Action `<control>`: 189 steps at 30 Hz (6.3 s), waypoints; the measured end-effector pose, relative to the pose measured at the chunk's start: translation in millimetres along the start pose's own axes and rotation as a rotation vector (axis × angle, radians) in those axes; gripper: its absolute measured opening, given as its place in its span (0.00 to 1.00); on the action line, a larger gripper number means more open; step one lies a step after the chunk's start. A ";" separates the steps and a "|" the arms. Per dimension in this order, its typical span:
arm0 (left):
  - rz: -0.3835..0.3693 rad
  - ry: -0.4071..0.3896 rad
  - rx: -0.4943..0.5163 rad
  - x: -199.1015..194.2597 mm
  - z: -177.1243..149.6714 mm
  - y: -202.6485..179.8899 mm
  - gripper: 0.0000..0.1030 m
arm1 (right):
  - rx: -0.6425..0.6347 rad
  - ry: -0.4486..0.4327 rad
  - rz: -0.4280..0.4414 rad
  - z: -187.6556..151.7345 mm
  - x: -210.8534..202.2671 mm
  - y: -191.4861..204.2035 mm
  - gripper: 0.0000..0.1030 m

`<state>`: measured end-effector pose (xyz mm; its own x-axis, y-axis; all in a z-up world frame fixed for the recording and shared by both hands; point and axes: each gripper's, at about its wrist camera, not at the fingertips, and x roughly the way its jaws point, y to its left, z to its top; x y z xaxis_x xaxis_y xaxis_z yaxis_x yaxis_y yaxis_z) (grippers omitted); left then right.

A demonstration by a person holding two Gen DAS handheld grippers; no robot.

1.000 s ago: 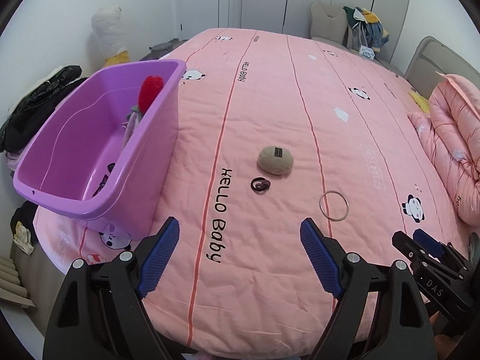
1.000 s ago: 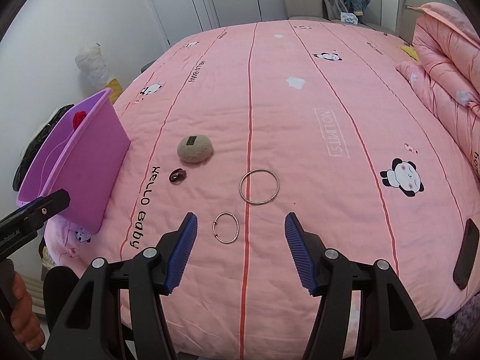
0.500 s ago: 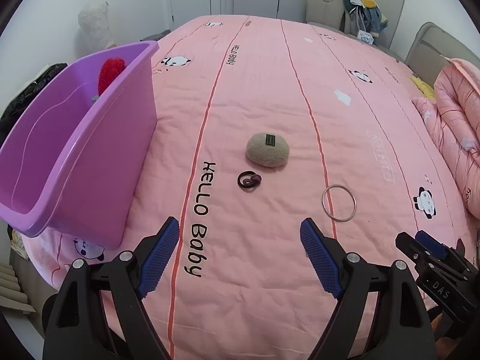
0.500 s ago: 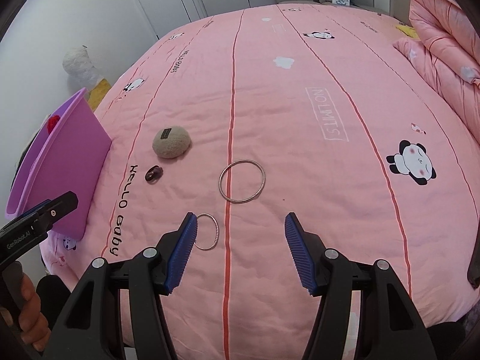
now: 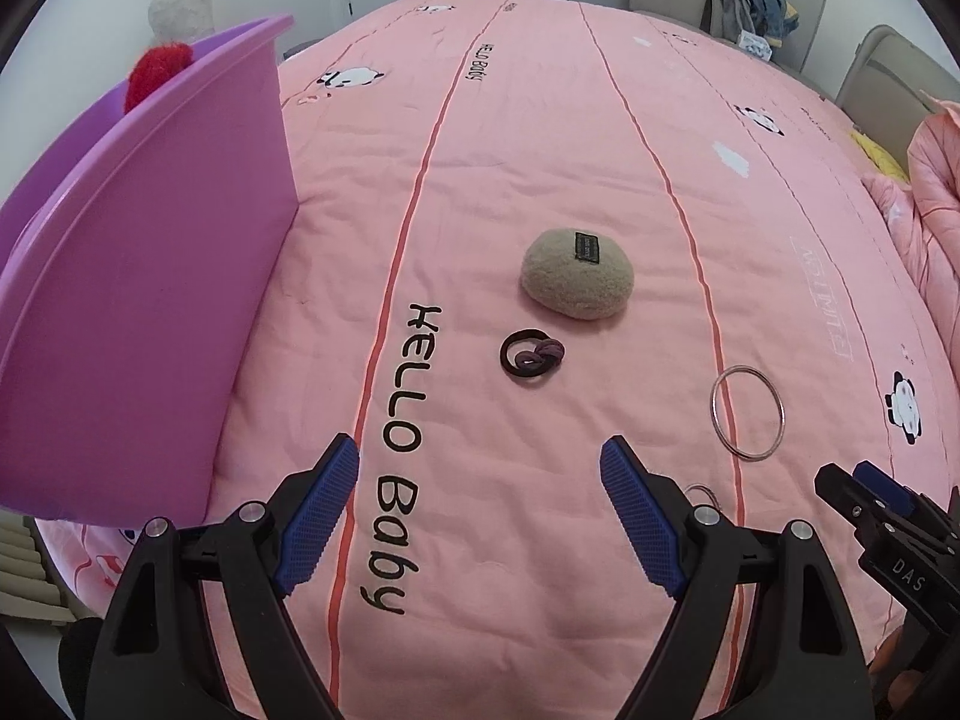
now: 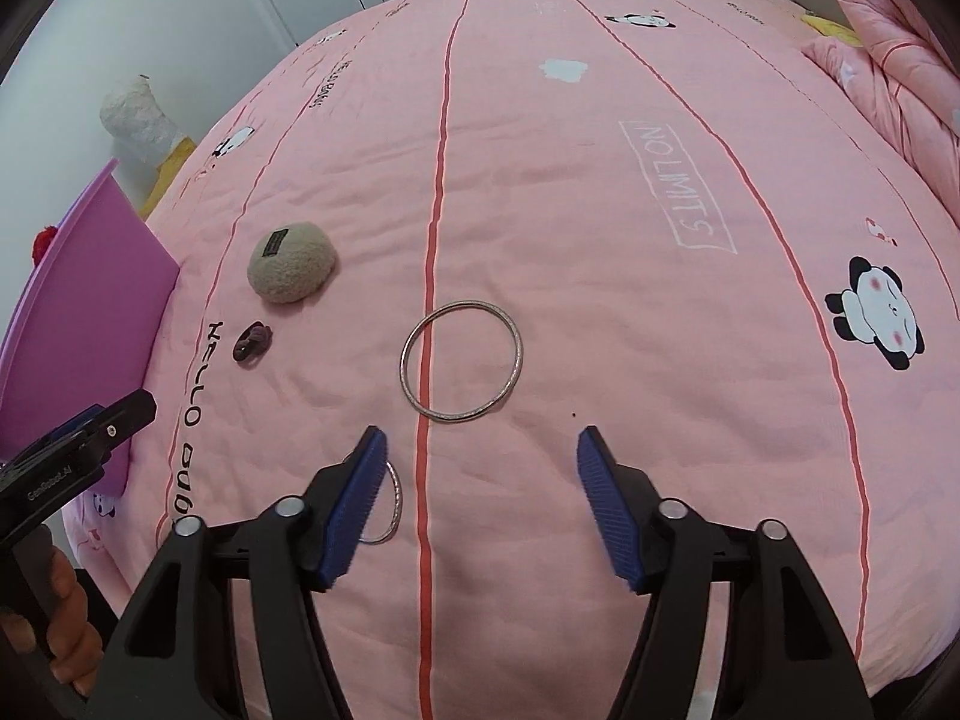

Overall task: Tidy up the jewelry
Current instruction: 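Grasp the black hair tie with the left tool while the right tool grasps the silver bangle, then lift the hair tie and bangle and carry both over the purple tub, then open both tools to drop the hair tie and bangle into the tub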

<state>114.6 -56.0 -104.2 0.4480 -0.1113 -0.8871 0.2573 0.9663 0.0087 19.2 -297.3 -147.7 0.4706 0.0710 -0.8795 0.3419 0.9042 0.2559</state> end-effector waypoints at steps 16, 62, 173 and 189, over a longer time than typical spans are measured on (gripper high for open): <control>-0.008 0.061 0.020 64.7 20.8 -3.9 0.79 | -0.062 0.079 -0.032 25.2 70.8 13.1 0.73; 0.016 -0.012 0.164 108.7 16.9 -43.7 0.35 | -0.249 -0.025 -0.172 22.2 97.4 38.6 0.69; 0.247 -0.092 -0.460 -104.7 20.4 299.8 0.25 | -0.651 -0.074 0.180 75.0 -4.7 447.7 0.69; 0.256 -0.136 -0.475 -119.3 16.6 294.3 0.70 | -0.627 -0.093 0.179 79.1 -16.5 439.9 0.69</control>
<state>151.1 237.9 11.9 0.5604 0.1422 -0.8159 -0.2743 0.9614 -0.0208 226.2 66.0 11.1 0.5542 0.2322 -0.7994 -0.2741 0.9577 0.0882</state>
